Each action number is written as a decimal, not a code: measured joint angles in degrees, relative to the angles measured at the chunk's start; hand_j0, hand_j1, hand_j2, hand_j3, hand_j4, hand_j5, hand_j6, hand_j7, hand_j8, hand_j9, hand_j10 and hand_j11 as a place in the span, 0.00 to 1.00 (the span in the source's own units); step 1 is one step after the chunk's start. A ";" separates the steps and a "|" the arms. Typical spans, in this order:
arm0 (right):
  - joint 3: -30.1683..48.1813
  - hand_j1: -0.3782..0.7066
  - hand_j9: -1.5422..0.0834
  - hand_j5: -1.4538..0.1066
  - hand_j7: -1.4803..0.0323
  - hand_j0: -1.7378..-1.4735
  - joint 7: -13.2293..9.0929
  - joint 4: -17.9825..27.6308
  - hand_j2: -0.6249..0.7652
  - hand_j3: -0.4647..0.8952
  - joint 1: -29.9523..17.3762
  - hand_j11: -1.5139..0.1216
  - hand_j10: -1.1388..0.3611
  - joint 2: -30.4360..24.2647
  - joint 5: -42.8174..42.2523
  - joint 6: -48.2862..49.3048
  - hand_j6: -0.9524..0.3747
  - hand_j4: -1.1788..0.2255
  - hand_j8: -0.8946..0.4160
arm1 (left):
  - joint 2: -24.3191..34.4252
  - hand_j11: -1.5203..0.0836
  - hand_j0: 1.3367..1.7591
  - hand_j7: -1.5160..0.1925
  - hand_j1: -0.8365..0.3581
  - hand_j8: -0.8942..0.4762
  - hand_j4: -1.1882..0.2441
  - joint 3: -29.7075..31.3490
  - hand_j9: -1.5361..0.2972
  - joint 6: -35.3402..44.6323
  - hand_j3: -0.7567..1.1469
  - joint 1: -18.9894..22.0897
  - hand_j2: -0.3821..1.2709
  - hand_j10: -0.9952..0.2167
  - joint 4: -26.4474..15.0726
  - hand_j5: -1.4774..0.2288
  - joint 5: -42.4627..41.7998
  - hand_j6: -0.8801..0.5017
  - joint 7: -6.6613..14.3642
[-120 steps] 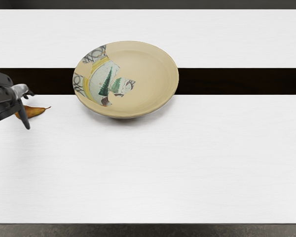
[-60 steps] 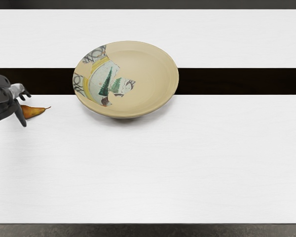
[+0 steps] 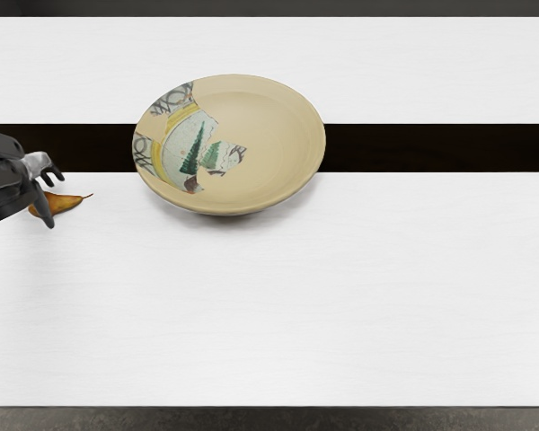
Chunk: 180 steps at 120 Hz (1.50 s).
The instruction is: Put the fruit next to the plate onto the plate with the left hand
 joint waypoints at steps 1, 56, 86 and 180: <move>0.00 0.03 0.95 0.93 0.98 0.30 0.00 0.00 0.45 0.34 0.00 0.93 0.76 0.00 0.00 0.00 0.72 0.84 0.68 | -0.04 0.67 0.76 0.62 0.65 0.40 0.59 0.00 0.59 0.00 0.40 0.00 0.27 0.54 -0.04 0.60 -0.01 0.39 0.00; 0.00 0.03 0.95 0.93 0.98 0.30 0.00 0.00 0.45 0.34 0.00 0.93 0.76 0.00 0.00 0.00 0.72 0.84 0.68 | 0.00 0.60 0.76 0.56 0.56 0.34 0.53 0.14 0.53 -0.03 0.40 -0.05 0.28 0.46 -0.82 0.54 -0.45 0.33 0.43; 0.00 0.03 0.95 0.93 0.98 0.30 -0.01 0.00 0.45 0.34 0.00 0.93 0.76 0.00 0.00 0.00 0.72 0.84 0.68 | 0.00 0.56 0.76 0.52 0.51 0.30 0.49 0.15 0.49 -0.04 0.40 -0.09 0.29 0.42 -0.91 0.50 -0.50 0.29 0.63; 0.00 0.03 0.95 0.93 0.98 0.30 0.00 0.00 0.45 0.34 0.00 0.93 0.76 0.00 0.00 0.00 0.72 0.84 0.68 | -0.65 0.41 0.75 0.39 0.44 0.23 0.40 0.40 0.37 -0.12 0.40 0.32 0.33 0.29 -0.88 0.37 -0.35 0.23 1.97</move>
